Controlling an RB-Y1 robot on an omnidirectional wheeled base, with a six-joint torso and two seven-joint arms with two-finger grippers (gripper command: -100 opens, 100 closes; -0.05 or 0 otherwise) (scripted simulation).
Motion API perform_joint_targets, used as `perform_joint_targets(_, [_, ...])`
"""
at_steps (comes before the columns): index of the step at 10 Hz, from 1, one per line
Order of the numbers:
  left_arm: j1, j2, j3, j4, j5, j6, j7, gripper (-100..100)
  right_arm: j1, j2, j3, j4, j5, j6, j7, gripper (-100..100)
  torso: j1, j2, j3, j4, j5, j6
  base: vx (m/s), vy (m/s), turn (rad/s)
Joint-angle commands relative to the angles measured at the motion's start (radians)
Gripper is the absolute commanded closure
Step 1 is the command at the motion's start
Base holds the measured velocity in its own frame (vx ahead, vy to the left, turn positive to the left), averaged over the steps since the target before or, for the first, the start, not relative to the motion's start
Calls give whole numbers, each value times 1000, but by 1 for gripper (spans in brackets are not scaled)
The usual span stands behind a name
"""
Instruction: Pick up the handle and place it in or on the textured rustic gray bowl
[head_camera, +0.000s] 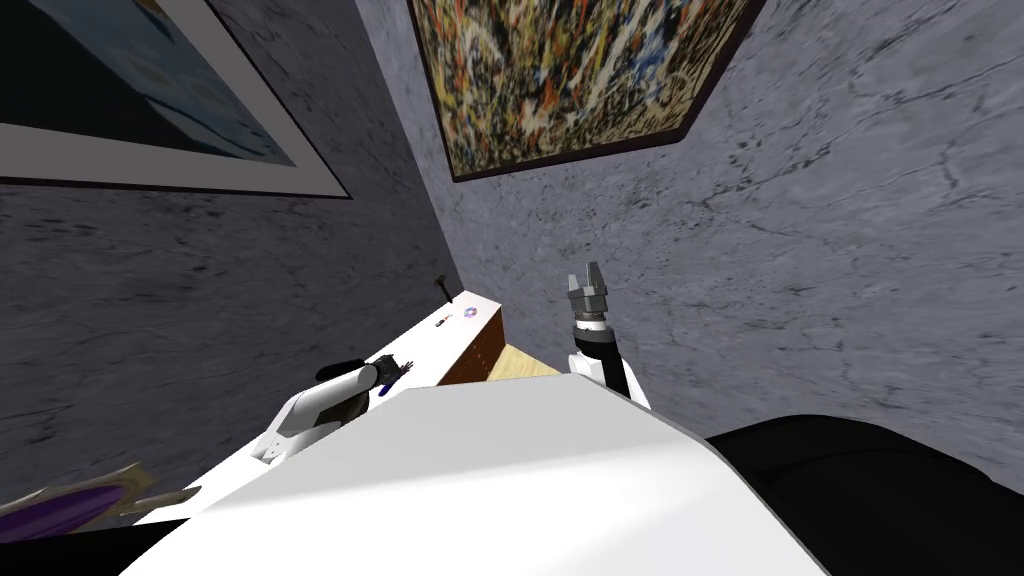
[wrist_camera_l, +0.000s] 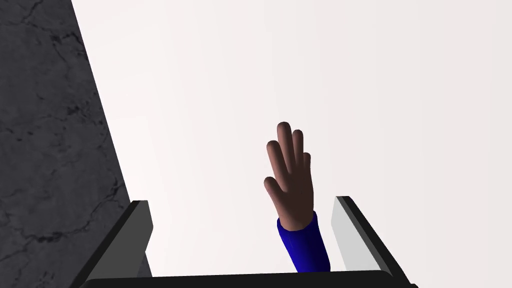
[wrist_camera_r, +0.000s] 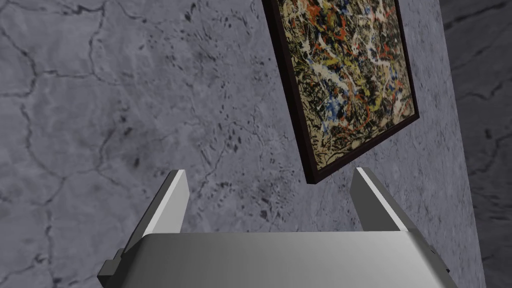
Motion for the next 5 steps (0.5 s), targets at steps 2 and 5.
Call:
perform_joint_targets(2, [-23, 19, 33, 80, 37, 82, 48, -100, 0, 0, 0, 0, 0, 0, 0, 0, 1, 1, 0, 0, 0, 0, -41, 42, -274])
perform_joint_targets(5, [-45, 40, 64, 164, 75, 157, 95, -100, 0, 0, 0, 0, 0, 0, 0, 0, 2, 1, 1, 0, 0, 0, -40, 51, -171])
